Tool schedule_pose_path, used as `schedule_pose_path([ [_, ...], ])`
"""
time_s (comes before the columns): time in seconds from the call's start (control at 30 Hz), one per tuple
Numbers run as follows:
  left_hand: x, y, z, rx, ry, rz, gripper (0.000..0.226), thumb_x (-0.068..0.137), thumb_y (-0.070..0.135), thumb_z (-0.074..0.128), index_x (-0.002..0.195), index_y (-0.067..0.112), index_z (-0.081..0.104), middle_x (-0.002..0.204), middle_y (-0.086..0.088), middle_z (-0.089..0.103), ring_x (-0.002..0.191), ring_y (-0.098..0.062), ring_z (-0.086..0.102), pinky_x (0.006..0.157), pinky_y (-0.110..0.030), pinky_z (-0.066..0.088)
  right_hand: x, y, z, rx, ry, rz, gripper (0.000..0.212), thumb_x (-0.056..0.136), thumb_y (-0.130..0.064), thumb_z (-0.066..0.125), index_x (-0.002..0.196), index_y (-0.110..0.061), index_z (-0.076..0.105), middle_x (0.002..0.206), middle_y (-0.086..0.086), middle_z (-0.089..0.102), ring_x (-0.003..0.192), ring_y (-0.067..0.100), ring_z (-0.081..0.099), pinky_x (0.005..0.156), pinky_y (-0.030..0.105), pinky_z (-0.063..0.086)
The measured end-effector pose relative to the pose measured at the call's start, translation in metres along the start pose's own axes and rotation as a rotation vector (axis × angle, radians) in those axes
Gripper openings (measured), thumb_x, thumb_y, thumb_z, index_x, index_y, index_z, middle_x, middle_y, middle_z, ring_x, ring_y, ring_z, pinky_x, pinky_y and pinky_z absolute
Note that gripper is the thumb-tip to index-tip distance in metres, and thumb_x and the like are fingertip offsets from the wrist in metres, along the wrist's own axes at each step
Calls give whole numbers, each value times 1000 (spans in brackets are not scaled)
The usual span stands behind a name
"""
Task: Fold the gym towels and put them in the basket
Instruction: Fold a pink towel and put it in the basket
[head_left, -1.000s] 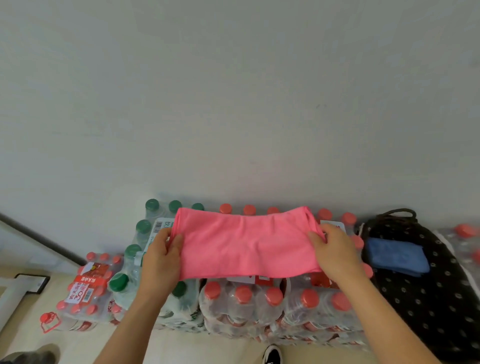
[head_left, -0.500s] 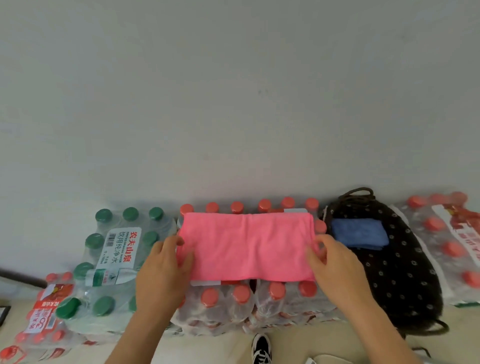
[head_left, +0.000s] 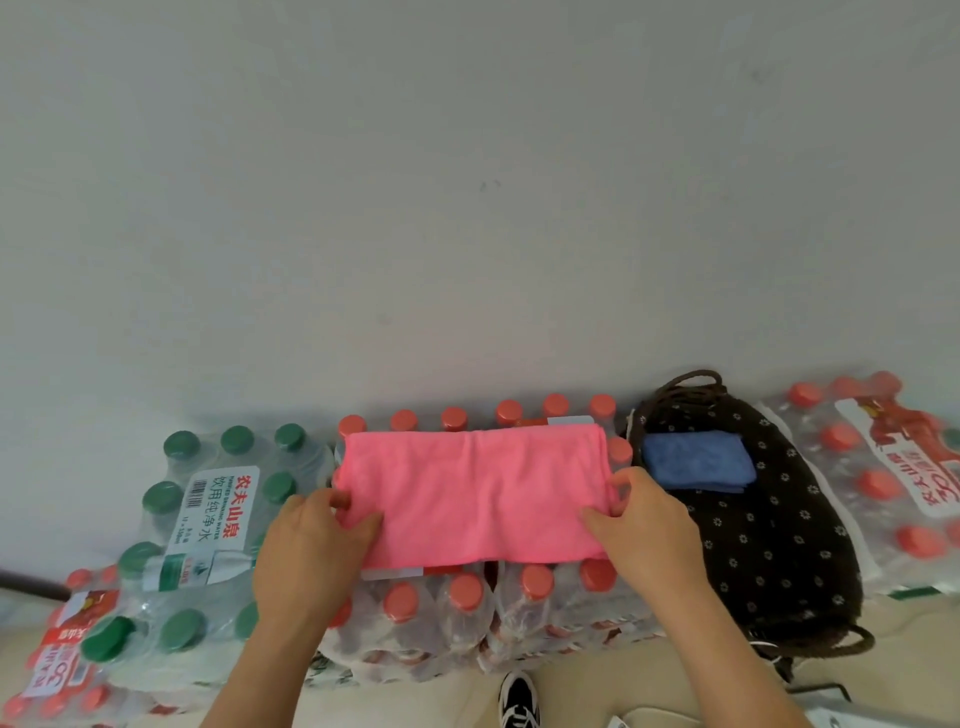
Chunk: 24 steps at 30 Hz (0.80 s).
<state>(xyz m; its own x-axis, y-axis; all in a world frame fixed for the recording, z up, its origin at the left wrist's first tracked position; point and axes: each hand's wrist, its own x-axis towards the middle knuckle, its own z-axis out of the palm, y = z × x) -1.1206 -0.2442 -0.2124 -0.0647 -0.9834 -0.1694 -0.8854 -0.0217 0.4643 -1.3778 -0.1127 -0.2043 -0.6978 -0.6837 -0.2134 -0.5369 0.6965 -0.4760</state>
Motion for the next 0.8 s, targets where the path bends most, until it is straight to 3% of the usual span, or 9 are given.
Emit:
schedule_pose_path([
  [0.13,-2,10,-4,-65,-7,-17,20,79,39,67,77,22,56,83,2,61,77,-22,56,68,-34,44,7,2,1,103,-64,52,38,78,-36,70,109,-20,55,99,-4,59,93,18,58,78,35,48],
  [0.2,-2,10,-3,-89,17,-22,20,81,37,64,76,21,55,74,4,60,72,-21,56,64,-34,42,11,2,-1,143,-77,67,35,77,-35,72,105,-20,57,98,-5,59,93,17,59,80,36,50],
  [0.27,-2,12,-2,-83,41,-3,19,84,37,61,80,20,54,74,3,60,71,-22,55,63,-35,41,13,1,-1,107,-78,51,29,79,-37,69,100,-21,58,96,-6,60,90,15,59,78,36,50],
  [0.37,3,15,-1,-205,3,-56,28,83,37,65,96,19,47,91,-1,61,81,-24,54,70,-36,41,14,-1,1,63,-88,41,24,81,-41,66,87,-19,58,84,-6,61,78,14,59,68,33,50],
  [0.43,6,16,-2,-262,-56,-101,40,79,37,70,104,21,43,103,-4,61,89,-25,55,74,-37,41,18,-2,2,76,-124,59,29,78,-44,66,74,-17,55,70,-4,56,65,13,55,56,31,43],
  [0.53,9,17,-5,-147,-105,-95,46,77,32,72,113,19,47,112,-7,63,95,-27,59,72,-34,39,24,-5,-1,83,-179,61,37,77,-40,68,58,-19,44,54,-5,42,48,12,42,46,27,28],
  [0.6,10,20,-8,-49,-106,-69,39,76,31,70,108,18,53,100,-1,62,85,-22,57,69,-32,39,26,-7,-2,101,-179,36,38,78,-32,67,53,-19,40,50,-5,38,45,12,37,46,27,27],
  [0.67,9,24,-10,3,-85,-35,22,75,31,67,87,16,58,82,4,63,70,-19,57,63,-31,44,23,-9,-1,126,-141,14,37,79,-25,65,53,-18,39,51,-3,38,47,13,37,47,28,28],
  [0.8,0,28,-6,-88,-28,0,18,76,26,63,68,12,54,61,-1,58,58,-16,54,50,-29,38,18,-8,-1,151,-28,-6,27,84,-23,61,63,-13,46,61,2,50,56,17,48,50,31,33],
])
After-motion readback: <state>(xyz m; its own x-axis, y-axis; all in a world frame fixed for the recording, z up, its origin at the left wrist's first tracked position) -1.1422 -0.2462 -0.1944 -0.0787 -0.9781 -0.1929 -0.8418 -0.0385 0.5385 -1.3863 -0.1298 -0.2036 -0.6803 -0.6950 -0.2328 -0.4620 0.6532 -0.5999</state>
